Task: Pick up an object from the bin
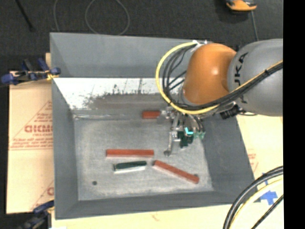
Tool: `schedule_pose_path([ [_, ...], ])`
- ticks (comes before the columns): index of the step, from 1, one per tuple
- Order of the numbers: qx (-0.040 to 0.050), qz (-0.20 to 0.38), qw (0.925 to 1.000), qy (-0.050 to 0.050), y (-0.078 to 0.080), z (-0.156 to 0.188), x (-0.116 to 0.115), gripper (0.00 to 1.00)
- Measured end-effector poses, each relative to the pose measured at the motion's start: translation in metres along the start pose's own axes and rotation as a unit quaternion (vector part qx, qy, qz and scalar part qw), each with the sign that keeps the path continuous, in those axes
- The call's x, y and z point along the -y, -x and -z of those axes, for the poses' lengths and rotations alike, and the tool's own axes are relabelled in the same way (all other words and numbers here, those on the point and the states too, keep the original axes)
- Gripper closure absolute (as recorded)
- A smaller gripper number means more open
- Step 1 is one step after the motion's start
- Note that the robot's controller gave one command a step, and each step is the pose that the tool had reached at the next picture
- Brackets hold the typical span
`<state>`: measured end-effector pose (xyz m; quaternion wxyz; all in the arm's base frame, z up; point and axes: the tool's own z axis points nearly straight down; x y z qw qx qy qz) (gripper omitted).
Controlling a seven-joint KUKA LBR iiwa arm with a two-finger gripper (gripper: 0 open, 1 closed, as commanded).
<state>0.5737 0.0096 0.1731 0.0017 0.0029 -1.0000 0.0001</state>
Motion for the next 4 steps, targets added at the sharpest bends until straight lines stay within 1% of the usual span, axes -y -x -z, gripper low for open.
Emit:
schedule_pose_path([
  [1, 0.0002, -0.042, 0.9991, 0.001, 0.002, -0.105, -0.006, 0.0],
  [2, 0.0014, -0.066, 0.9978, 0.001, -0.052, -0.103, -0.016, 0.0],
  [3, 0.0038, -0.066, 0.9978, 0.001, -0.049, -0.102, -0.016, 1.0],
  [4, 0.0012, -0.089, 0.9961, 0.001, -0.102, -0.103, -0.054, 1.0],
])
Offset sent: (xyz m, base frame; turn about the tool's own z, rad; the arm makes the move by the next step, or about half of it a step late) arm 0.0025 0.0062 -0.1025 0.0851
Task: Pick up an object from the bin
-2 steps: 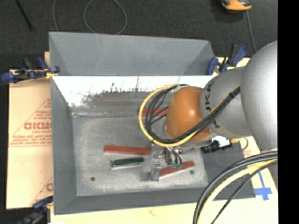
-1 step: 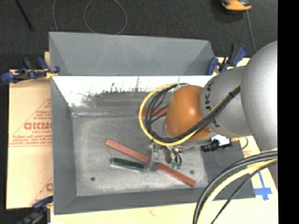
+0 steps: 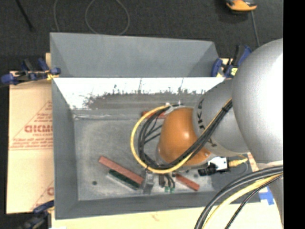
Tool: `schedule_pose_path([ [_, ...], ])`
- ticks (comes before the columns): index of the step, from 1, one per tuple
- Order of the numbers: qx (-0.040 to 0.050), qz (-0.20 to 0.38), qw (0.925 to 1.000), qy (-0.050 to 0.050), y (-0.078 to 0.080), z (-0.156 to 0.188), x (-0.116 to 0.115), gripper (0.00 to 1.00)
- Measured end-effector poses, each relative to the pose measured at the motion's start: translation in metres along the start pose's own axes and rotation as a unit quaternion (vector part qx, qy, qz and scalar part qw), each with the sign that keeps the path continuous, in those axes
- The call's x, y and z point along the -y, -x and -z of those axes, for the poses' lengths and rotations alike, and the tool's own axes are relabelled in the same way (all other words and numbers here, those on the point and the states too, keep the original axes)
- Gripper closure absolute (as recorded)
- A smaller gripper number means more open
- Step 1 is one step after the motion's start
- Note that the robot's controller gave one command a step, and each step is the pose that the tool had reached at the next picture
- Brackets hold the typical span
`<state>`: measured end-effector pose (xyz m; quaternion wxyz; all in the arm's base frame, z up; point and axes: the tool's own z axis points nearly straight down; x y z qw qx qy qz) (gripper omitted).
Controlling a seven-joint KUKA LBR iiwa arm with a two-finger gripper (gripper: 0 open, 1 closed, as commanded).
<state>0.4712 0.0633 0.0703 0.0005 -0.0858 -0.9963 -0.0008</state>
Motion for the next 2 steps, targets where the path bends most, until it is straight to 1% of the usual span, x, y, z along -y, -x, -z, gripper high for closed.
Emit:
schedule_pose_path([
  [1, 0.0064, 0.012, 0.9999, 0.001, 0.0243, 0.1651, -0.0143, 1.0],
  [2, 0.0022, 0.013, 0.9999, -0.001, 0.0227, 0.1606, -0.0133, 0.0],
])
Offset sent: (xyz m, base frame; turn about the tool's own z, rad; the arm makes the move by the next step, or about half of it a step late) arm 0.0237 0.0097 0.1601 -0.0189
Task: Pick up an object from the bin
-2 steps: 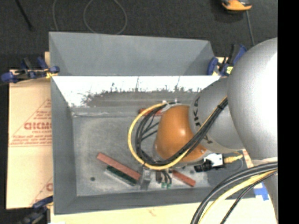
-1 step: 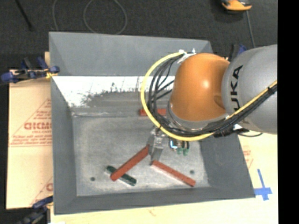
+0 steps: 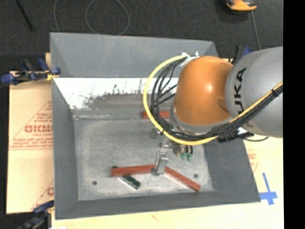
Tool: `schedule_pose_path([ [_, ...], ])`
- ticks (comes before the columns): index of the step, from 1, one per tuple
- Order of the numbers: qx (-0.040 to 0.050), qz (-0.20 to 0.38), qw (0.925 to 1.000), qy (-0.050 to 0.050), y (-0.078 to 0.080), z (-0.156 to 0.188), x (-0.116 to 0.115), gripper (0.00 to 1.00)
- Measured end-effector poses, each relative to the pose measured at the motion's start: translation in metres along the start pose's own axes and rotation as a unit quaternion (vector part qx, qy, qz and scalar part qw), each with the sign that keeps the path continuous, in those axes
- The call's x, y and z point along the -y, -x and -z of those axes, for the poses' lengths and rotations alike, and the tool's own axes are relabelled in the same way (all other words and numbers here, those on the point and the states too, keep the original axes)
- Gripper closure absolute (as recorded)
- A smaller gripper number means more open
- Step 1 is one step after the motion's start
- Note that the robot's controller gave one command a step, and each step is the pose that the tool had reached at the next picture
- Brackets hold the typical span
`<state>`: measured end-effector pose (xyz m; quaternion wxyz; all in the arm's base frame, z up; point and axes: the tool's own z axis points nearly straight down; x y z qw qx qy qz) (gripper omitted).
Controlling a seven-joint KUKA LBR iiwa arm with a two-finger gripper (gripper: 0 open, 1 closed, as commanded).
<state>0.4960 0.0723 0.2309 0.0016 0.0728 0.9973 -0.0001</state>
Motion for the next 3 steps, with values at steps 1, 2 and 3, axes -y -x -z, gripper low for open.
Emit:
schedule_pose_path([
  [1, -0.0039, 0.005, 1.0, -0.001, -0.001, -0.159, -0.021, 0.0],
  [2, -0.0016, 0.004, 1.0, 0.0, 0.0, -0.154, -0.021, 1.0],
  [3, 0.0039, 0.012, 0.9999, 0.002, 0.025, 0.001, -0.015, 1.0],
])
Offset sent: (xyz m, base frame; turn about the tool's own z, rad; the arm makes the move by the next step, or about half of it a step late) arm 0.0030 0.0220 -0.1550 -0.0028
